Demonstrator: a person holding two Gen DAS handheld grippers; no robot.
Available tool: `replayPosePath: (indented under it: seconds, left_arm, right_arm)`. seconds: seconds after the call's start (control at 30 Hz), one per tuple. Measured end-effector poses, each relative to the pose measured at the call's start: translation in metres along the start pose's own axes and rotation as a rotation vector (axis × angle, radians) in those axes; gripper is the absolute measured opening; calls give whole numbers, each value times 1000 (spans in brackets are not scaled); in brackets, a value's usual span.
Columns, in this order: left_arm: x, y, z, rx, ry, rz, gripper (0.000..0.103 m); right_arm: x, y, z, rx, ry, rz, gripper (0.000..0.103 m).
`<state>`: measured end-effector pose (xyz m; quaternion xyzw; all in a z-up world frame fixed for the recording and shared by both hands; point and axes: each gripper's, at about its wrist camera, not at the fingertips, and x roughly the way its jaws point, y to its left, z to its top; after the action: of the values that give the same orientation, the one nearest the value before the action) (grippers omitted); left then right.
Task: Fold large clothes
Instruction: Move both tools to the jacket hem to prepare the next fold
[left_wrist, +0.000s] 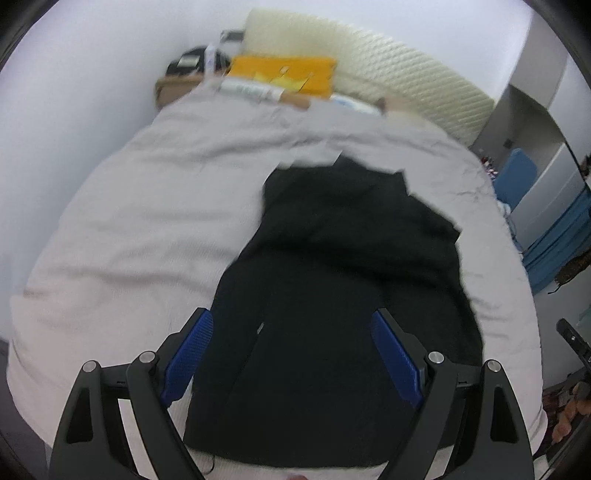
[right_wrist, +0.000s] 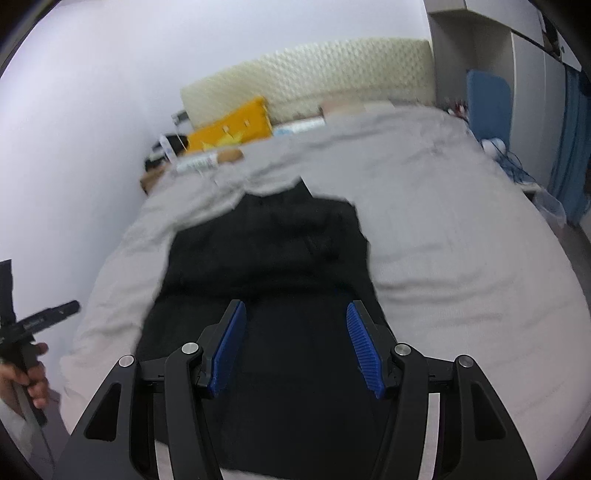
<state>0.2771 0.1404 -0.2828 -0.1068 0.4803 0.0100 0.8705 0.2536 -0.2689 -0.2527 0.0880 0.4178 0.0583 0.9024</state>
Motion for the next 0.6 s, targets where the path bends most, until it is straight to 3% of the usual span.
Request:
replayPosePath:
  seconds: [0.13, 0.33, 0.4, 0.6]
  left_arm:
    - [29, 44, -48, -44, 94, 47, 88]
    - [63, 90, -89, -114, 176, 76, 88]
    - [77, 104, -100, -140, 197, 72, 88]
    - [122, 137, -118, -207, 269, 0, 88]
  right_arm:
    - [13, -20, -40, 0, 80, 9, 56]
    - [45, -56, -89, 71, 184, 8, 70]
    - [67, -74, -105, 125, 235, 17, 79]
    - [123, -111, -134, 205, 350, 23, 82]
